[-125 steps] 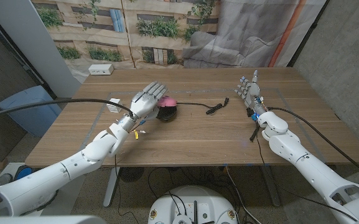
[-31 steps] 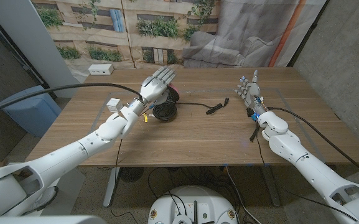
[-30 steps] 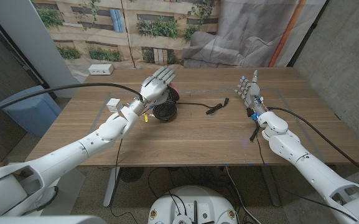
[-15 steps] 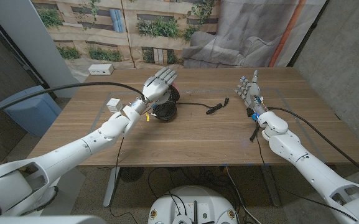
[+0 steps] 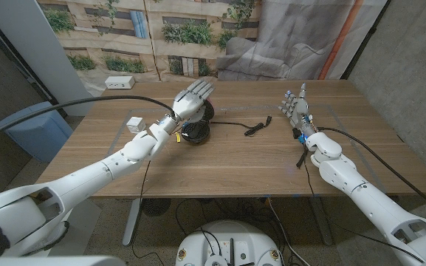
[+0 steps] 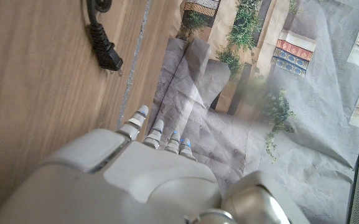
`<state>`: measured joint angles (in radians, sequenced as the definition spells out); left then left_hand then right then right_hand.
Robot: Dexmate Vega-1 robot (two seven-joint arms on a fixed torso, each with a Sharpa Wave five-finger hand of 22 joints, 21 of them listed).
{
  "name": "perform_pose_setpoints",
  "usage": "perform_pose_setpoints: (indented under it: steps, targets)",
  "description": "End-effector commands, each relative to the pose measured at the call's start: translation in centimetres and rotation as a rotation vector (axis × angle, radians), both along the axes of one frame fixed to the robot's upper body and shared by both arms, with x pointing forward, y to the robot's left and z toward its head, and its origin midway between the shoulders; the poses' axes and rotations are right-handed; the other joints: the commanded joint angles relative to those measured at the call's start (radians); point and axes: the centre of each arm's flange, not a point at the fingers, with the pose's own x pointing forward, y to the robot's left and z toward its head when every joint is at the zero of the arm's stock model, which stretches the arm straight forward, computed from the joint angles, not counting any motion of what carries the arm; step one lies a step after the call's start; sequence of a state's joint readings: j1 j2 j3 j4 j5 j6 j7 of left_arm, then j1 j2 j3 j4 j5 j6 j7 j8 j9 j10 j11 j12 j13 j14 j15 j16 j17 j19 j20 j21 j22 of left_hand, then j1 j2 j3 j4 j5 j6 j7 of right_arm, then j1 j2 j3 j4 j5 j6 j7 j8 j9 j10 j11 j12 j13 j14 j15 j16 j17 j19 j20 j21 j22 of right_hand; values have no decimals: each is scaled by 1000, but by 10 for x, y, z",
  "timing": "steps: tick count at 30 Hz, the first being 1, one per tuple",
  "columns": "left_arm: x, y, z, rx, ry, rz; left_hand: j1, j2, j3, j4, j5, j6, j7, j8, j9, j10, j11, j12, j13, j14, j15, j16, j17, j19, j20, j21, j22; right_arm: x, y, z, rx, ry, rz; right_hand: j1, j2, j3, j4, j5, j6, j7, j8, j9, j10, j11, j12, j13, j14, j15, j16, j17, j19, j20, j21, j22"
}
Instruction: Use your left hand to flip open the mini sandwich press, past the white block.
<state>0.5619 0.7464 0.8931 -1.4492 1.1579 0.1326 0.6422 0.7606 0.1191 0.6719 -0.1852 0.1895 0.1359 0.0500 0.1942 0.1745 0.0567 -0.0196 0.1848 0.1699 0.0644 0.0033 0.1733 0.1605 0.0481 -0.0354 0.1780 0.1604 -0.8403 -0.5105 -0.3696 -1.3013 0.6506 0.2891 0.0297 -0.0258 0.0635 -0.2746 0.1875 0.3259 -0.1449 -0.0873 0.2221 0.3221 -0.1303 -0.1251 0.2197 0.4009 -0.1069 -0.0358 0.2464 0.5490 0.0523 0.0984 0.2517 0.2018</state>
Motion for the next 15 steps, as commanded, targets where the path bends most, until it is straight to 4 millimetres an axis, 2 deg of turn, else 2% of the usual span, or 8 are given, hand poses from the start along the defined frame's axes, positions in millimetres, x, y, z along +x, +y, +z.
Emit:
perform_pose_setpoints:
  steps: [1, 15]
  targets:
    - [10, -10, 4, 3, 8, -17, 14, 3, -3, 1, 0, 0, -6, 1, 3, -3, 1, 0, 4, 3, 5, -1, 2, 12, -41, 2, 2, 0, 0, 0, 0, 0, 0, 3, 90, -7, 1, 7, -4, -1, 5, 5, -9, -1, 5, 6, -9, -18, 3, 4, -1, 6, 4, 4]
    - [13, -11, 5, -25, 17, -16, 18, 3, -10, 1, 0, 1, -7, 1, 3, -5, -1, 0, 4, 2, 5, -1, 2, 13, -38, 2, 2, 0, 0, 0, 0, 0, 0, 3, 89, -7, 2, 7, -5, -1, 4, 5, -8, 0, 6, 6, -8, -19, 3, 4, -2, 6, 4, 4]
